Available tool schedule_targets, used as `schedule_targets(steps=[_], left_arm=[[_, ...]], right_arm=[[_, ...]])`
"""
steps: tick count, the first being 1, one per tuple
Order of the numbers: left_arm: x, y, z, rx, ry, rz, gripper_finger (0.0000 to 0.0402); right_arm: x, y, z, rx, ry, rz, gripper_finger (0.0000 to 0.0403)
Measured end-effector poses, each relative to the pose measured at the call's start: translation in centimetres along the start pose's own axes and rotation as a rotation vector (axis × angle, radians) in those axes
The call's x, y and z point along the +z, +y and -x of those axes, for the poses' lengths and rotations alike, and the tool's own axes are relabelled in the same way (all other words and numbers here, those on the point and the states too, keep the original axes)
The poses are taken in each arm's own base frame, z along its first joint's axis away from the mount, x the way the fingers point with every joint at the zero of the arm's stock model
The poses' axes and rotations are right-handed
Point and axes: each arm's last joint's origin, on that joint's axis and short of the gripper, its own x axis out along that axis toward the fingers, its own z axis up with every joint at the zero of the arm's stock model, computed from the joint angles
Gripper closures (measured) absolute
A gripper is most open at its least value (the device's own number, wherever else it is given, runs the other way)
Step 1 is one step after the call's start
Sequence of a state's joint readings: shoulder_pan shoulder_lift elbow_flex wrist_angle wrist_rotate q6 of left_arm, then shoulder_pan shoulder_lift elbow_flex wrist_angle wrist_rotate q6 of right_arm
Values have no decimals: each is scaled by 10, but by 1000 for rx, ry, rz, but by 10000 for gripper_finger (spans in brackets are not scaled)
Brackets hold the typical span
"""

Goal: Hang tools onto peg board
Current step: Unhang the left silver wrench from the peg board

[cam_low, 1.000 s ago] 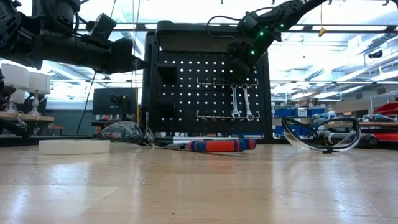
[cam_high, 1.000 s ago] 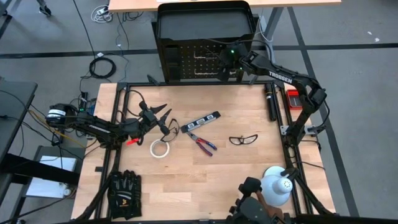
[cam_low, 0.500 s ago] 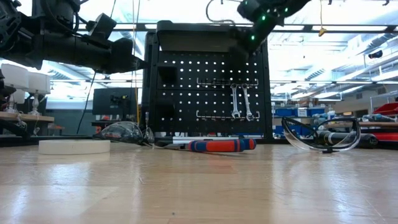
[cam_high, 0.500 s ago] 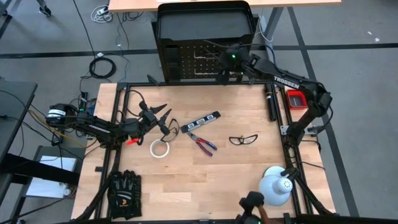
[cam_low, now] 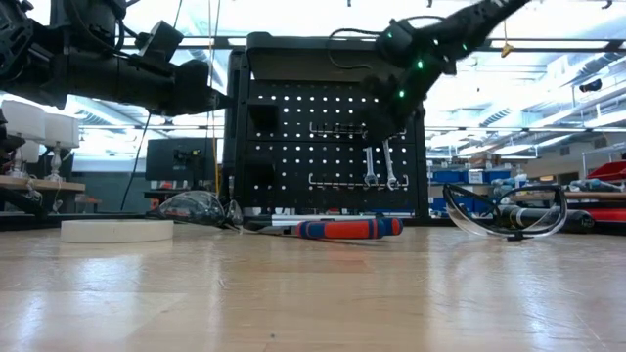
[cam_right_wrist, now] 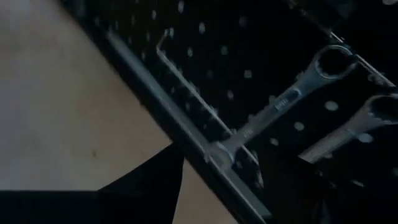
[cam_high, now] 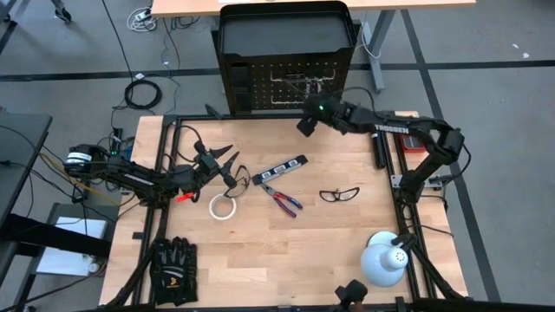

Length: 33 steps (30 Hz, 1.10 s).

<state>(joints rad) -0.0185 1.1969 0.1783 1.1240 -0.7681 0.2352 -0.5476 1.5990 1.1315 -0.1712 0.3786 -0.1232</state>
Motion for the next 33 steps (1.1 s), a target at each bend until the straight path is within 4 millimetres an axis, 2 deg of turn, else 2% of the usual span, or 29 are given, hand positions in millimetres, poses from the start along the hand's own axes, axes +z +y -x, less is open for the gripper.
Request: schedule_targets(steps=[5,9,12,15,20,27,33], left_arm=[[0,0,0,0,0,0,257],[0,0,0,1,-3,3,257],[1,0,0,1,-7,7,257],[1,0,0,1,-7,7,257],[1,0,0,1,-6,7,257],[1,0,0,0,-5,5,257],[1,0,0,0,-6,6,257]], right_arm=[[-25,6,-12,-97,-161,-152,188],[-36,8,-18,-167,-178,-252,188],[-39,18,-24,-163,-164,-323,188],[-36,34,-27,-160,-173,-410,188],[-30,55,-39,-257,-175,-438,194],[-10,59,-58,-343,-210,-468,205],[0,63,-64,-323,-219,-483,187]])
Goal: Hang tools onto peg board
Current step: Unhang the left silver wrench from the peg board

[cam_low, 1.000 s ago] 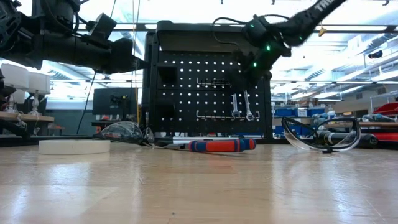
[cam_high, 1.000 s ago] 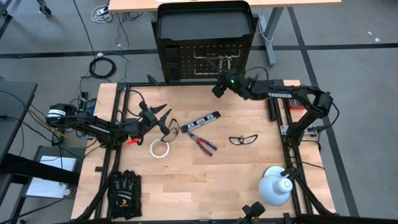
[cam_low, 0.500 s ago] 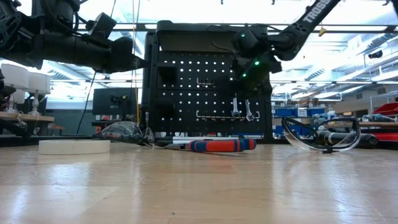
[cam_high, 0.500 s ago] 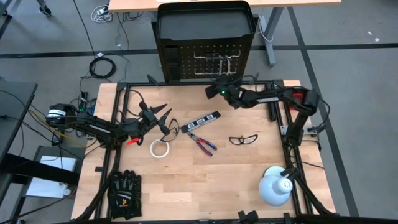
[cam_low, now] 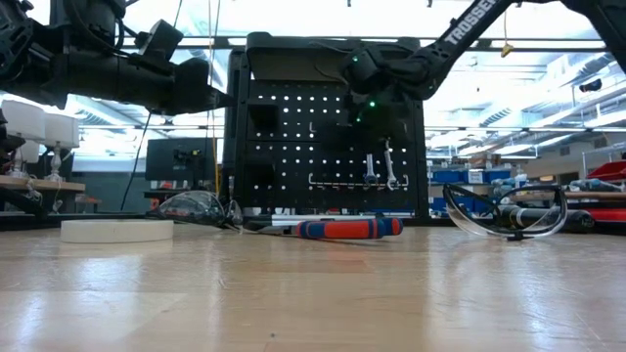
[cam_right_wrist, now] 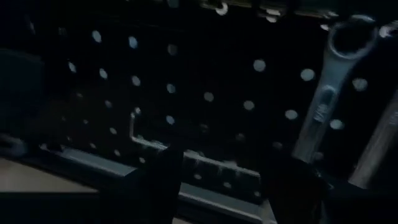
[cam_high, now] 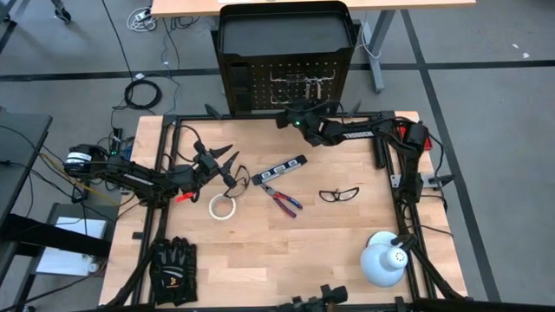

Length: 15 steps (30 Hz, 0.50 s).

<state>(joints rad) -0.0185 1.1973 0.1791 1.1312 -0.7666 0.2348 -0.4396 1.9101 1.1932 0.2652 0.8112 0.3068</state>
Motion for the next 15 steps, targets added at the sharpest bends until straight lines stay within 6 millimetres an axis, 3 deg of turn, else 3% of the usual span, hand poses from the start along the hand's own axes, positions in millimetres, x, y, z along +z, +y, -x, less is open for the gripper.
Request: schedule_targets(steps=[8,15], left_arm=[[0,0,0,0,0,0,257],[0,0,0,-1,3,-3,257]], right_arm=[[-3,-15,-10,-148,7,-92,151],[-1,-9,-9,-30,29,-41,152]])
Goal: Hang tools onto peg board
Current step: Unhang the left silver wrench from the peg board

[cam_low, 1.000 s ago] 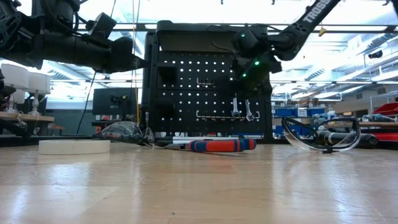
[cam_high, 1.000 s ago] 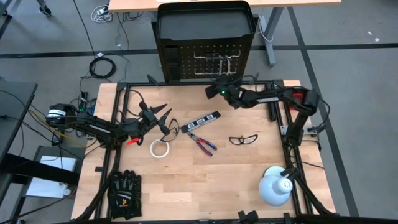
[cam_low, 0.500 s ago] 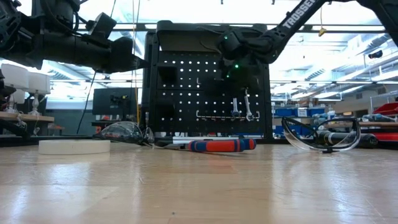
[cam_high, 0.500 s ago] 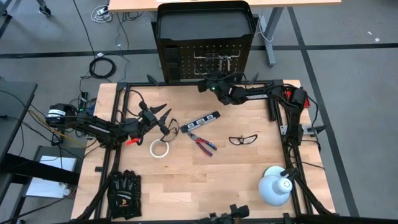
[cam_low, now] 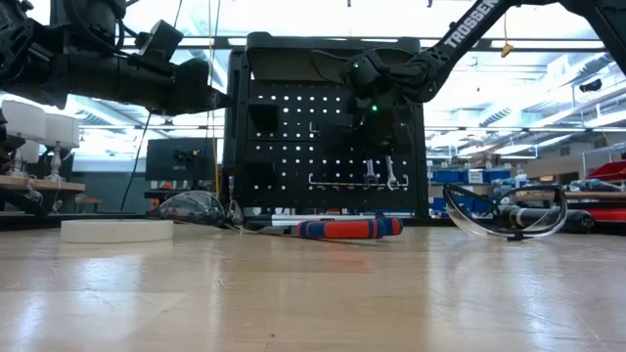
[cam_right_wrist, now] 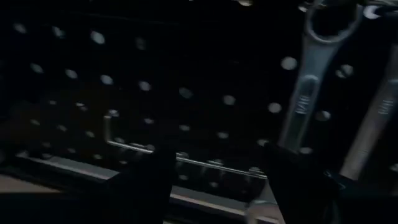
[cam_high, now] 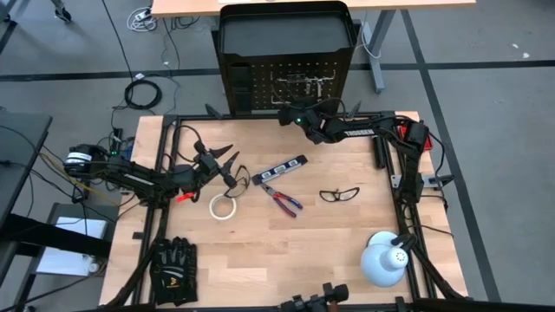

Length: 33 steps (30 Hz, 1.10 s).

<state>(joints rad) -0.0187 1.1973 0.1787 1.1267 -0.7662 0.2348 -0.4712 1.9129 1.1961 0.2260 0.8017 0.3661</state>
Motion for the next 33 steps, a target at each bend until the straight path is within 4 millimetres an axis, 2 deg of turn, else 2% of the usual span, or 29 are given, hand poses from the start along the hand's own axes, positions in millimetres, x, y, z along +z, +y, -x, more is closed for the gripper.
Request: schedule_targets(steps=[6,11,19,25,29,33], left_arm=[[0,0,0,0,0,0,257],[0,0,0,2,-4,4,257],[0,0,0,1,-4,6,257],[0,0,0,1,-4,6,257],[0,0,0,1,-4,6,257],[1,0,0,2,-5,9,257]], right_arm=[[0,9,4,164,20,91,149],[6,12,5,234,-3,-48,153],[1,5,4,31,-12,-87,153],[0,6,7,-11,-13,-120,153],[10,14,14,-37,42,-98,153],[22,27,26,-42,20,-59,154]])
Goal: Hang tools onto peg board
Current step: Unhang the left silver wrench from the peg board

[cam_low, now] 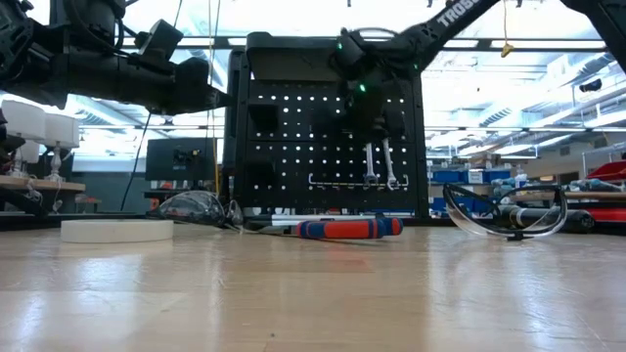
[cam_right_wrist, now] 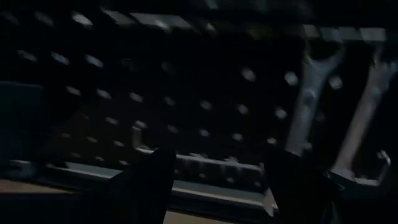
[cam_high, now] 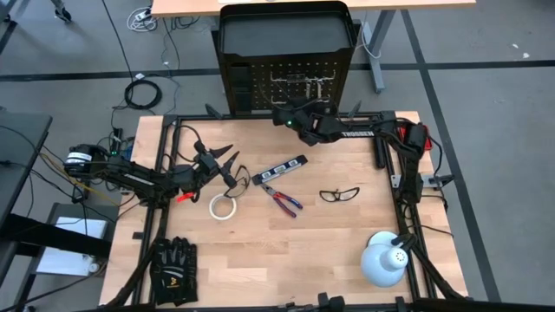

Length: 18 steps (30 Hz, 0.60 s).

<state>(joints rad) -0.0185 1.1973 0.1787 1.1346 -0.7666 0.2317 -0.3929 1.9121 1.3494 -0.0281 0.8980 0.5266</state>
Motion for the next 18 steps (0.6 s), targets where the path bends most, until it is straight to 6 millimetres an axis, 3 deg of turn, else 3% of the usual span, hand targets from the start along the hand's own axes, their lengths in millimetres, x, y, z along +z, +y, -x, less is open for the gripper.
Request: schedule_targets(steps=[3,12,18], left_arm=[[0,0,0,0,-1,2,257],[1,0,0,1,-5,6,257],[2,0,0,1,-18,20,257]], right_arm=[[11,8,8,11,-35,-17,154],[7,6,8,-26,-24,-18,154],[14,-6,-7,-75,-30,-8,154]])
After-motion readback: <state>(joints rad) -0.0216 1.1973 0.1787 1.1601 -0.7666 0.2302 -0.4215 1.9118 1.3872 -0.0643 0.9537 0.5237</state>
